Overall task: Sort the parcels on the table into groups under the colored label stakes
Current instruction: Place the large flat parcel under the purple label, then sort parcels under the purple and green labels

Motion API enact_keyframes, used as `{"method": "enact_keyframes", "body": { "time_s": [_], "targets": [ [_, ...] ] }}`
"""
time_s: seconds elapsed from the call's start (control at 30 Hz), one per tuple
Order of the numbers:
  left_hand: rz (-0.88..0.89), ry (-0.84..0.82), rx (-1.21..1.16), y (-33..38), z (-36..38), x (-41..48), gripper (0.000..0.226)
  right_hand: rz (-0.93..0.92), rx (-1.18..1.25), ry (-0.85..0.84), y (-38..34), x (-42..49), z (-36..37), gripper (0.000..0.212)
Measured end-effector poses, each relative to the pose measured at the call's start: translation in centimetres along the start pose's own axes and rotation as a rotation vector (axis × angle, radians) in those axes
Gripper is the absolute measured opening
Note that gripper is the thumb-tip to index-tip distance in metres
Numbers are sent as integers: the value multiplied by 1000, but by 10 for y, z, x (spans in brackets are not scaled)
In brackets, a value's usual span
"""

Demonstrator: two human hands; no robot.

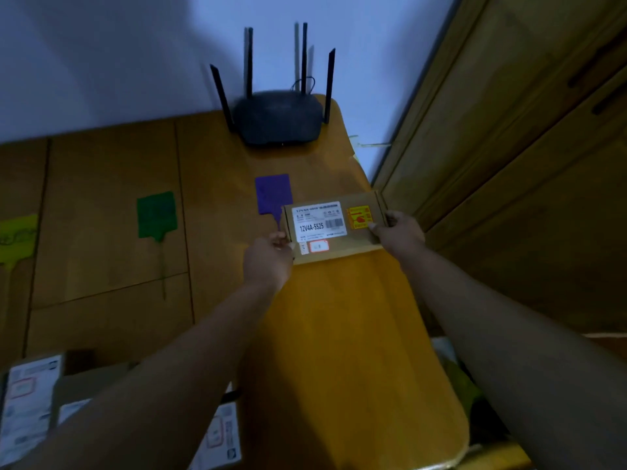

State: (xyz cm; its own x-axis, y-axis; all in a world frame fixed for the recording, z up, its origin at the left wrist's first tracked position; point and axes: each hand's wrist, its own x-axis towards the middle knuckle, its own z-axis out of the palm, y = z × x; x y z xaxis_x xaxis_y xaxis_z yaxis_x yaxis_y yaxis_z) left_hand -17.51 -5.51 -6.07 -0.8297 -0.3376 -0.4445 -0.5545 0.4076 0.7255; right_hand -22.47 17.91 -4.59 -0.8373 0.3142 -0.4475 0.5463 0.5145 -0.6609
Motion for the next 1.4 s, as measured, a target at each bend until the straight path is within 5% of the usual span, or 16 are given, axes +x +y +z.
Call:
{"method": "enact_keyframes", "body": {
  "time_s": [0.27,0.4,0.5,0.77,0.97,1.3,1.4],
  "targets": [
    [-24,-2,-51,-8,8,11,28,-38,-31,-35,3,16,17,50],
    [41,57,-63,-9,-15,-3,18,-33,-69,137,-1,-2,15,60],
    [119,78,-180,-11,-51,-23,29,-171,-41,200,-12,-34,23,48],
    [265,-72,-234,-40,-167,-105,28,-403,127,-396,-66,-178,108,22],
    [287,-68,-223,-98,-229,-158,29,-408,102,-492,-72,-268,157,23],
    [273,-173,-2,-171,-235,-173,36,-232,-126,-189,13,-331,170,56],
    [359,-158,306,-170,-228,-160,54,41,-15,-6,37,-347,173,60]
  ]
}}
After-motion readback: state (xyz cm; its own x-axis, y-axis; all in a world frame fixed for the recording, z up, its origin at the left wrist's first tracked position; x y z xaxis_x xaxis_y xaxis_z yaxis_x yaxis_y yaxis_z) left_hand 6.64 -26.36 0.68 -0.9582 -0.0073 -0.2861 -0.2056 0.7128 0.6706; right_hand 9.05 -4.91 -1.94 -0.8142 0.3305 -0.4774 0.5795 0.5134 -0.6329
